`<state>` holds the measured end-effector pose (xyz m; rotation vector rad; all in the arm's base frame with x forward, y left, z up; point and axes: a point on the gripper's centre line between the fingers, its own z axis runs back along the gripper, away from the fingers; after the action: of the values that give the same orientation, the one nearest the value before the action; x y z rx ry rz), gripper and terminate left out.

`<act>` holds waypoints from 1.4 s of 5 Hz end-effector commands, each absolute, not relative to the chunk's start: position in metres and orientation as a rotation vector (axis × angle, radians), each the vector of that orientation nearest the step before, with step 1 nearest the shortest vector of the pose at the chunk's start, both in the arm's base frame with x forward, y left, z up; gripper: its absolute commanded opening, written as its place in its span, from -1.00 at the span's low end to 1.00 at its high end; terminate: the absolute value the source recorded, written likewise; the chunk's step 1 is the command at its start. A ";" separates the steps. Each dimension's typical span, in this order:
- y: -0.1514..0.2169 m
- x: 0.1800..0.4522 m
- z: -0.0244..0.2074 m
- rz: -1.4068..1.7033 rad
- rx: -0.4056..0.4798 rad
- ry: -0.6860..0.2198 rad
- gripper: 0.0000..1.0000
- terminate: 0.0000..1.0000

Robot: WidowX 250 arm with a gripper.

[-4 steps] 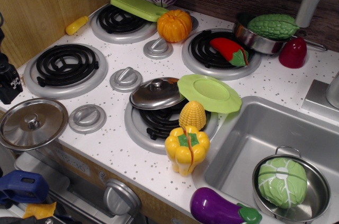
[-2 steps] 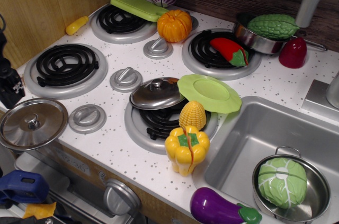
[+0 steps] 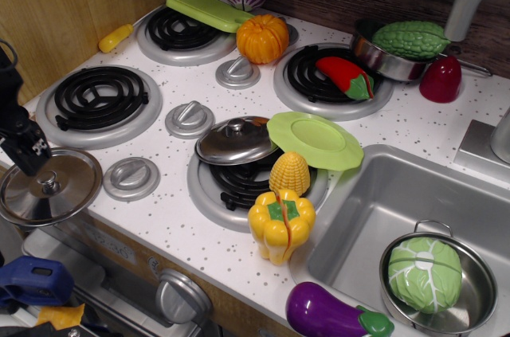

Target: Put lid on stove

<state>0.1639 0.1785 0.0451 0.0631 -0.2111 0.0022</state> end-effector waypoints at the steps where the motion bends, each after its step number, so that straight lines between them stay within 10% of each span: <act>1: 0.192 0.170 0.041 0.009 0.061 -0.236 1.00 -1.00; 6: 0.188 0.176 0.011 0.014 0.001 -0.264 1.00 -1.00; 7: 0.189 0.177 0.007 0.020 -0.014 -0.259 -1.00 -1.00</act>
<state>0.1762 0.1820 0.0003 -0.0236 -0.2474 0.0219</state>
